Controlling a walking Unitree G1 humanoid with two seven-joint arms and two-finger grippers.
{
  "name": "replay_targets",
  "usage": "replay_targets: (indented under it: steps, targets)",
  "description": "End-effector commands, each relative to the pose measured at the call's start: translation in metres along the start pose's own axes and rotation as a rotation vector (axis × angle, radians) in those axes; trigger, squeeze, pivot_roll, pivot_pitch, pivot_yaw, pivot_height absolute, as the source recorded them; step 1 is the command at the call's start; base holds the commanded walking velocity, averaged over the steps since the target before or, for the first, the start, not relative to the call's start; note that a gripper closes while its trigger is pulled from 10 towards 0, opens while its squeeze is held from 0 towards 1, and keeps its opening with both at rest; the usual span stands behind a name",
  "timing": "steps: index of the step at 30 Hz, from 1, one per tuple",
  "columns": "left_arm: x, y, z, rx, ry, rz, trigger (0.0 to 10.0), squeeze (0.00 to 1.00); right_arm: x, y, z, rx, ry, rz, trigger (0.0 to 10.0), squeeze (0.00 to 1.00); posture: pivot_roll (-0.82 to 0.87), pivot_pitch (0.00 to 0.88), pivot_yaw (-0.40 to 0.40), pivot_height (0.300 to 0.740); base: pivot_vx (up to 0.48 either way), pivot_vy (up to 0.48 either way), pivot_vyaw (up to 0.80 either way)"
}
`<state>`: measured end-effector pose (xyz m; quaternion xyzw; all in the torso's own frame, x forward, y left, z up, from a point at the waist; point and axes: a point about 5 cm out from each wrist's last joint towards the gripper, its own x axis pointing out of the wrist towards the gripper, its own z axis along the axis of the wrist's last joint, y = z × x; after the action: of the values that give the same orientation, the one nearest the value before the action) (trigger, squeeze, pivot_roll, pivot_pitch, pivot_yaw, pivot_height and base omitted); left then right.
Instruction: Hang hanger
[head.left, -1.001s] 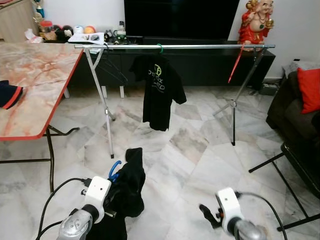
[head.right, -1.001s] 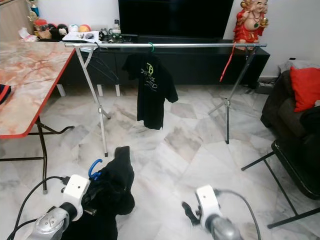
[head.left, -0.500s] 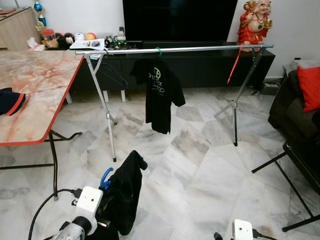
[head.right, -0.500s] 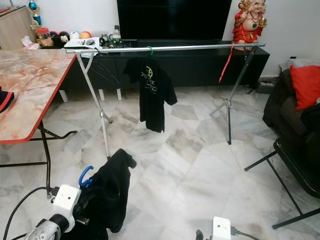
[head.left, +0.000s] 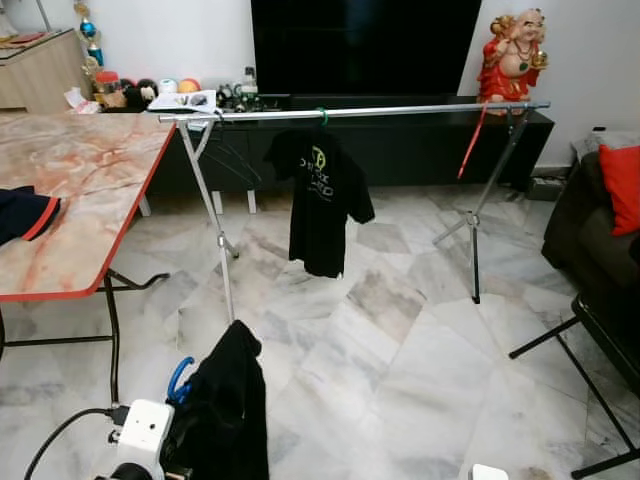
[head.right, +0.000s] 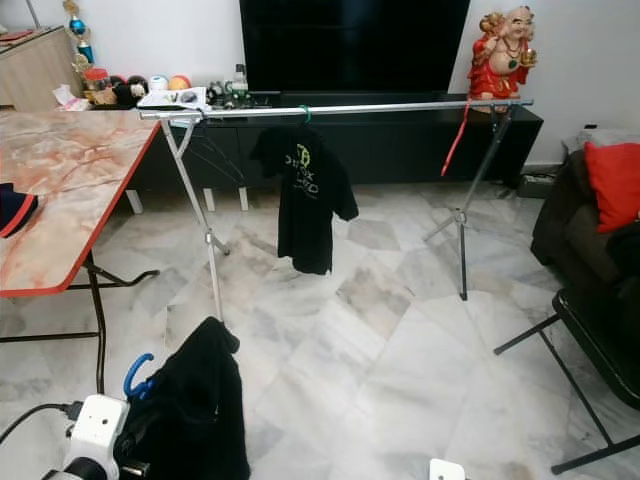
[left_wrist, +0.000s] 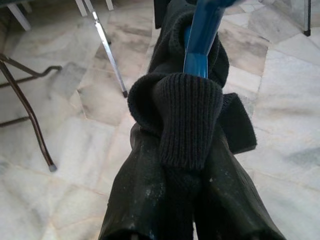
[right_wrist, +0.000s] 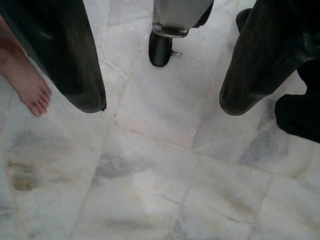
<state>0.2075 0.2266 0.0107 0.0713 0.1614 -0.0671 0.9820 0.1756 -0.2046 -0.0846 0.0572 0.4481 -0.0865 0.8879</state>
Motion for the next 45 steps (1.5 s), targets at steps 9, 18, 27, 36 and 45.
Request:
replay_targets:
  steps: [9, 18, 27, 36, 45]
  targets:
    - [-0.0028, 0.0012, 0.0053, -0.031, -0.041, 0.009, 10.0, 0.0, 0.0007, 0.0013, 0.0044, -0.019, -0.018, 0.007, 10.0, 0.0, 0.15, 0.0, -0.008, 0.74, 0.333, 0.0, 0.0]
    - [0.0028, 0.0, 0.011, -0.038, -0.053, 0.002, 10.0, 0.0, 0.0011, 0.0049, 0.0045, -0.018, -0.014, 0.016, 10.0, 0.0, 0.15, 0.0, -0.003, 0.74, 0.37, 0.0, 0.0]
    - [0.0042, -0.0062, 0.0118, -0.06, -0.062, 0.003, 10.0, 0.0, 0.0012, 0.006, 0.0041, -0.025, -0.01, 0.017, 10.0, 0.0, 0.15, 0.0, -0.006, 0.74, 0.388, 0.0, 0.0]
    - [0.0012, 0.0018, 0.0088, -0.055, -0.048, 0.022, 10.0, 0.0, 0.0013, 0.0069, 0.0046, -0.029, -0.014, 0.024, 10.0, 0.0, 0.15, 0.0, -0.007, 0.74, 0.403, 0.0, 0.0]
    - [0.0005, -0.0005, 0.0078, -0.064, -0.039, 0.02, 10.0, 0.0, 0.0018, 0.009, 0.0048, -0.071, 0.004, 0.033, 10.0, 0.0, 0.14, 0.006, -0.004, 0.74, 0.405, 0.0, 0.0]
